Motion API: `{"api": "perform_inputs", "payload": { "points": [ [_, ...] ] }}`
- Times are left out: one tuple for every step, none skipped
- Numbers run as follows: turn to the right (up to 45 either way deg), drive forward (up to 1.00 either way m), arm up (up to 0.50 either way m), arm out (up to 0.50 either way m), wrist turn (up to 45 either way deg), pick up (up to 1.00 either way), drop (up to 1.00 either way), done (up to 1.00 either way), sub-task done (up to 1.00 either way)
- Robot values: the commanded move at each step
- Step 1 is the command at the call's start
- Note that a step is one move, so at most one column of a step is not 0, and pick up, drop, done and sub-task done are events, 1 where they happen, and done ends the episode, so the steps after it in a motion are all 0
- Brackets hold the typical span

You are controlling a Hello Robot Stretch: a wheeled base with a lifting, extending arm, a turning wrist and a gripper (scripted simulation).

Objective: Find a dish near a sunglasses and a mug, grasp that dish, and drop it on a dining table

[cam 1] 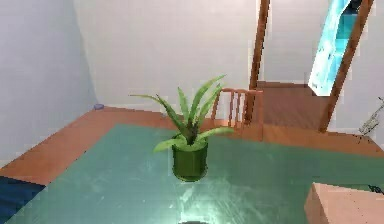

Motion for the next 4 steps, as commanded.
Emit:
{"api": "perform_inputs", "payload": {
  "points": [
    [-45.0,0.00,0.00,0.00,0.0,0.00,0.00,0.00,0.00],
    [-21.0,0.00,0.00,0.00,0.0,0.00,0.00,0.00,0.00],
    [0.0,0.00,0.00,0.24,0.0,0.00,0.00,0.00,0.00],
    [0.0,0.00,0.00,0.00,45.0,0.00,0.00,0.00,0.00]
  ]
}}
